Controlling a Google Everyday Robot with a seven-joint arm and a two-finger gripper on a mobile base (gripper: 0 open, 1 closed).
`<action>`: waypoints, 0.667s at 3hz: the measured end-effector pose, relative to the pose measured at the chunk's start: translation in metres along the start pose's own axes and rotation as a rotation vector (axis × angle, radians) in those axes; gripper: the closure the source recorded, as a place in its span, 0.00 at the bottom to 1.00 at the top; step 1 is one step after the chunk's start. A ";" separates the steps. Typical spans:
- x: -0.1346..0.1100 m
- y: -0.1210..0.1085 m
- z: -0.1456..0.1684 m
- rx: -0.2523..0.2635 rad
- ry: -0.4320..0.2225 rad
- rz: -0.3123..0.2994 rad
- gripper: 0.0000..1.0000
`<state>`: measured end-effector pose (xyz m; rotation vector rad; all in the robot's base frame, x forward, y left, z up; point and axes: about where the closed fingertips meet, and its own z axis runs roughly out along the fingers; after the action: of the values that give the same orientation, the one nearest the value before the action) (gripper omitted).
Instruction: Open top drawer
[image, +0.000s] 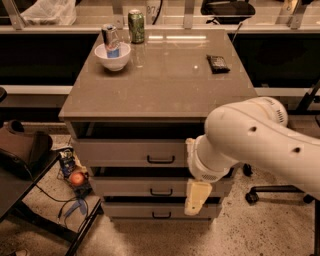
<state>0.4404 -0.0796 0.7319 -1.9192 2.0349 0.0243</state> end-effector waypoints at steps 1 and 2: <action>-0.003 0.001 0.005 -0.001 0.002 0.000 0.00; -0.008 0.000 0.013 -0.013 0.035 -0.014 0.00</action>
Offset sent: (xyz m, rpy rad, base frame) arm 0.0096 0.0198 -0.0226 -0.0953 0.0341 0.0205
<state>0.4437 -0.0691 0.7215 -1.9552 2.0481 0.0003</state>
